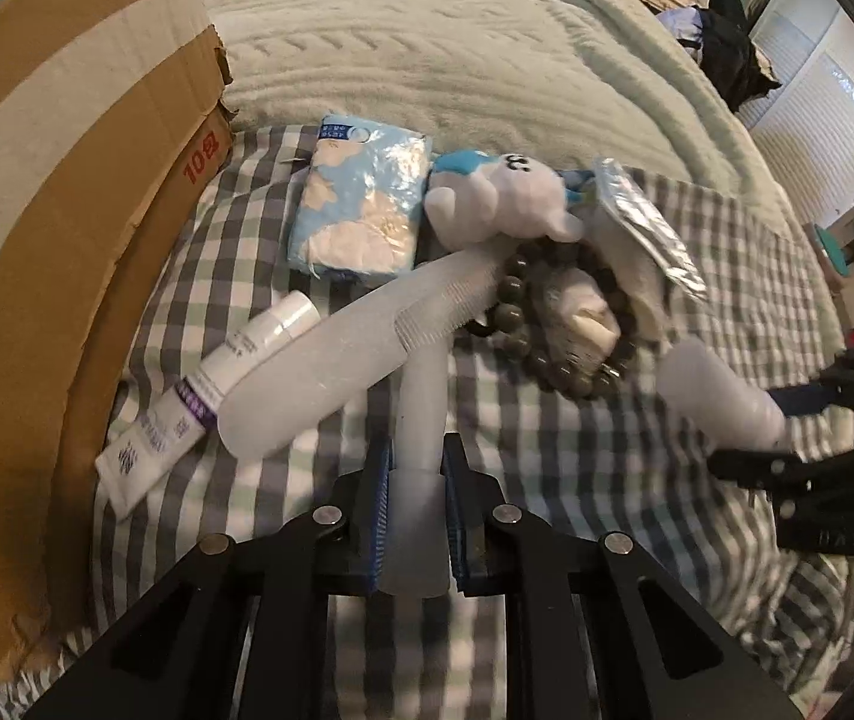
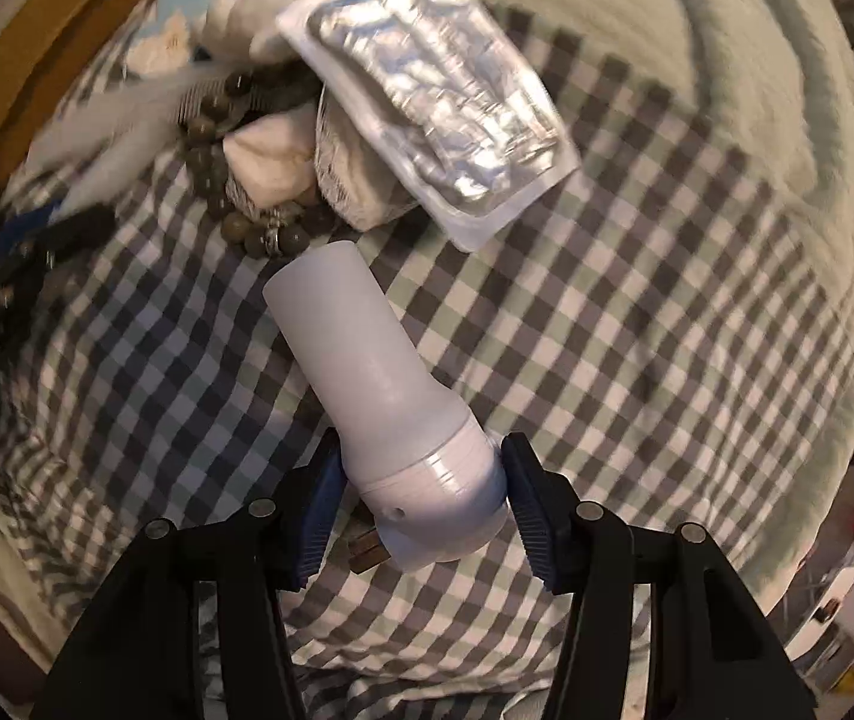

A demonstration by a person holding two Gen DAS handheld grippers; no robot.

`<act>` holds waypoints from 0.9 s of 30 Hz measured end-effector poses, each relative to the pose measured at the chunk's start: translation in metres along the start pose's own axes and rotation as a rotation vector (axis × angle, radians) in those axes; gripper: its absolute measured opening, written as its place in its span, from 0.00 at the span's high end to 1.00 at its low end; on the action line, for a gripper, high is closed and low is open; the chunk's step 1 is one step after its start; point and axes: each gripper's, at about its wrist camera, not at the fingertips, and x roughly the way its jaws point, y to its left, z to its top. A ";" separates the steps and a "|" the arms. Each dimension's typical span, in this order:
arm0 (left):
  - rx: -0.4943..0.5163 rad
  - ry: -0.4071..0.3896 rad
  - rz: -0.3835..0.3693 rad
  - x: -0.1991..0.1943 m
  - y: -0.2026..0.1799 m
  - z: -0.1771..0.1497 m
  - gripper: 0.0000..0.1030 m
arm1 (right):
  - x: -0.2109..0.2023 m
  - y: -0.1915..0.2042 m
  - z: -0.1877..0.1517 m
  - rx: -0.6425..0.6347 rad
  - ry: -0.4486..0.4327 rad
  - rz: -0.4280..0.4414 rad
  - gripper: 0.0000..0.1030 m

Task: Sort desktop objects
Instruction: 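Move the right gripper to the white plastic cylinder and close on it, then carry the white cylinder into the cardboard box and open the right gripper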

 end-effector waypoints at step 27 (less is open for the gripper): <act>-0.089 -0.278 -0.110 -0.200 0.043 0.041 0.84 | -0.242 0.069 -0.003 0.108 -0.486 0.047 0.50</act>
